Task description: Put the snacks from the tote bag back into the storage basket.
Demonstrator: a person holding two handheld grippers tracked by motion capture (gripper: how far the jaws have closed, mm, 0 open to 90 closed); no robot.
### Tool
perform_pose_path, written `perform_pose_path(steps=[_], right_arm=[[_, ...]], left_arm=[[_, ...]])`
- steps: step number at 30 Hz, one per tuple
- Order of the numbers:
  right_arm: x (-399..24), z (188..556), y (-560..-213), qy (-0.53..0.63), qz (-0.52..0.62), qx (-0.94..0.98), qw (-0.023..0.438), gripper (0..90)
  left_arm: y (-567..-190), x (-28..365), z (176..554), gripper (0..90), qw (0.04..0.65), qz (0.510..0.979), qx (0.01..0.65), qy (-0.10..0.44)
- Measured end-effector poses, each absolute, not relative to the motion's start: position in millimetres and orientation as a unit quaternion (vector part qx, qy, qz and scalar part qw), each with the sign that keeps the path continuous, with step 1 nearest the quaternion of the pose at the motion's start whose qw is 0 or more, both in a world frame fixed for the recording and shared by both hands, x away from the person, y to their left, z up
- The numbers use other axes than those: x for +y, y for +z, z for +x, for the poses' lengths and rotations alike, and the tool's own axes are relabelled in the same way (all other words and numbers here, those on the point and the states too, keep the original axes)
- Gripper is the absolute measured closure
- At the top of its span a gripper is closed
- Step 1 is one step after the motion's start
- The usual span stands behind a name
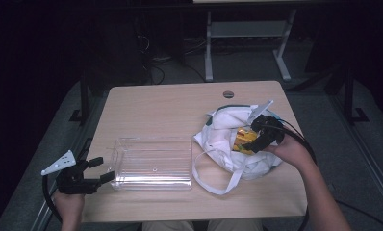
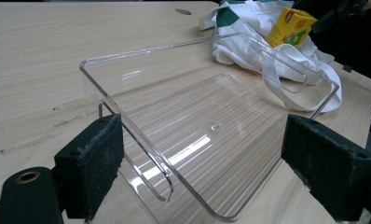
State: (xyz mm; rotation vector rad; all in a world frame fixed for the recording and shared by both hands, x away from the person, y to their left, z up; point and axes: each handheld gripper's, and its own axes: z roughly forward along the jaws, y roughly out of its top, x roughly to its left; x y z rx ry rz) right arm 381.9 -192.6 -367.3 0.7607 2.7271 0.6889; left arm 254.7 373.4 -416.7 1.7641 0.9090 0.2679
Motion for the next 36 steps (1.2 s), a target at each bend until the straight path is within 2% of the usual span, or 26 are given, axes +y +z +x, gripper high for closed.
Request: perform_pose_path(steps=[9,25,36], right_arm=[[-186,388,-372,0.221,0.261,0.933,0.109,22.7],[-180,397,-379,0.195,0.244,0.945,0.102,42.7],[-179,399,-380,0.188,0.237,0.948,0.103,46.1]], left_arm=[[-417,373,254,12.8,0.541,0.74,0.383,0.112],[-417,374,255,12.8,0.54,0.741,0.383,0.112],[-417,374,255,12.8,0.541,0.74,0.383,0.111]])
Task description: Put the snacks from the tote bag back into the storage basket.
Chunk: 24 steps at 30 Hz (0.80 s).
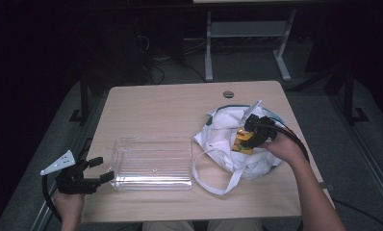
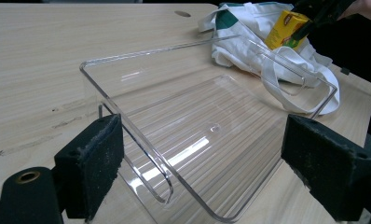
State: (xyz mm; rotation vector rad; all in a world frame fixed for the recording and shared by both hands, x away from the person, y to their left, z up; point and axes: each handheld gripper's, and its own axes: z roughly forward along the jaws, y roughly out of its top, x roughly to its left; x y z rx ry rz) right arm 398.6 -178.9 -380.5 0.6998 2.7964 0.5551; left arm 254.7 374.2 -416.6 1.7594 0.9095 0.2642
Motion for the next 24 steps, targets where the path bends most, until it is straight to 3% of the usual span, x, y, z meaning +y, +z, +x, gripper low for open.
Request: perform_pose_path(steps=[24], right_arm=[[-176.9,398.7,-375.7,0.184,0.225,0.951,0.105,50.3]], left_arm=[[-416.8,375.1,254.8,12.8,0.542,0.74,0.384,0.11]])
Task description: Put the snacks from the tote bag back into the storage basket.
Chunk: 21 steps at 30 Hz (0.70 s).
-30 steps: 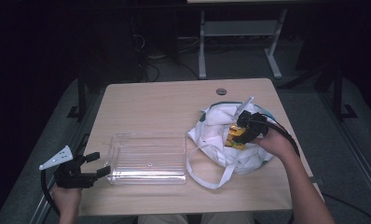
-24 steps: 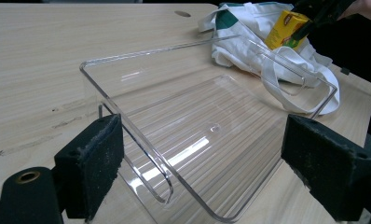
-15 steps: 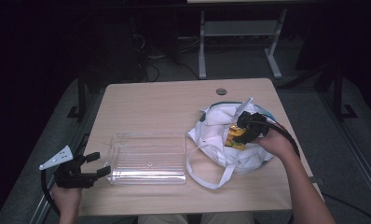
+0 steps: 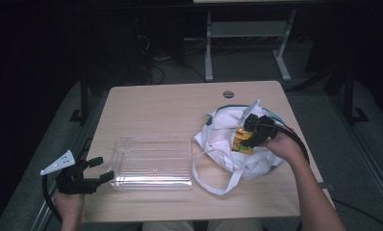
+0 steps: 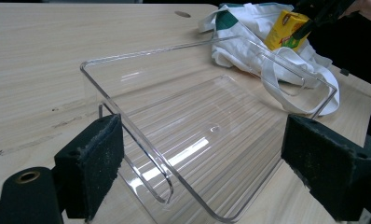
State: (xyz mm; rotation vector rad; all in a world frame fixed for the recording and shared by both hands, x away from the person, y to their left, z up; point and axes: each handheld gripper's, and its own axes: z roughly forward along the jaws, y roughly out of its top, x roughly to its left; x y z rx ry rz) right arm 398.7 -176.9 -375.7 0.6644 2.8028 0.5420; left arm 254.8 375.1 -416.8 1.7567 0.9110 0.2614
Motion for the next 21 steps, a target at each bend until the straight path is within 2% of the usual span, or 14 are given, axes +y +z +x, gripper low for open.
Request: perform_pose_path(steps=[21], right_arm=[[-185,391,-338,0.213,0.227,0.943,0.114,50.7]], left_arm=[[-416,375,255,12.8,0.545,0.738,0.383,0.11]])
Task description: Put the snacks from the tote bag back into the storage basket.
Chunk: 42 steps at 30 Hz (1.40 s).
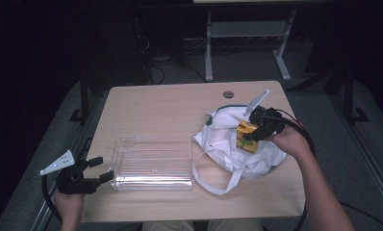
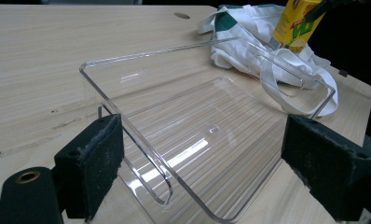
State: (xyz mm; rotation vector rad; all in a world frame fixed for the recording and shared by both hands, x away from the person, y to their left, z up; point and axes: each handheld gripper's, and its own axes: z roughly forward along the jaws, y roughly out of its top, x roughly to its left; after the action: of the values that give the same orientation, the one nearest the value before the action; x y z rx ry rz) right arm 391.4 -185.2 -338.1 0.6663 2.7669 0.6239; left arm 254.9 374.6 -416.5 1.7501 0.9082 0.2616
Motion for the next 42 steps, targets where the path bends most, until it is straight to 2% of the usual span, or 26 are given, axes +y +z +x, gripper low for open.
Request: perform_pose_path(steps=[14,42], right_arm=[[-179,379,-316,0.233,0.198,0.946,0.11,50.8],[-173,357,-296,0.244,0.17,0.951,0.087,50.8]], left_arm=[[-417,376,254,12.7,0.546,0.735,0.386,0.112],[-417,378,254,12.8,0.547,0.734,0.387,0.111]])
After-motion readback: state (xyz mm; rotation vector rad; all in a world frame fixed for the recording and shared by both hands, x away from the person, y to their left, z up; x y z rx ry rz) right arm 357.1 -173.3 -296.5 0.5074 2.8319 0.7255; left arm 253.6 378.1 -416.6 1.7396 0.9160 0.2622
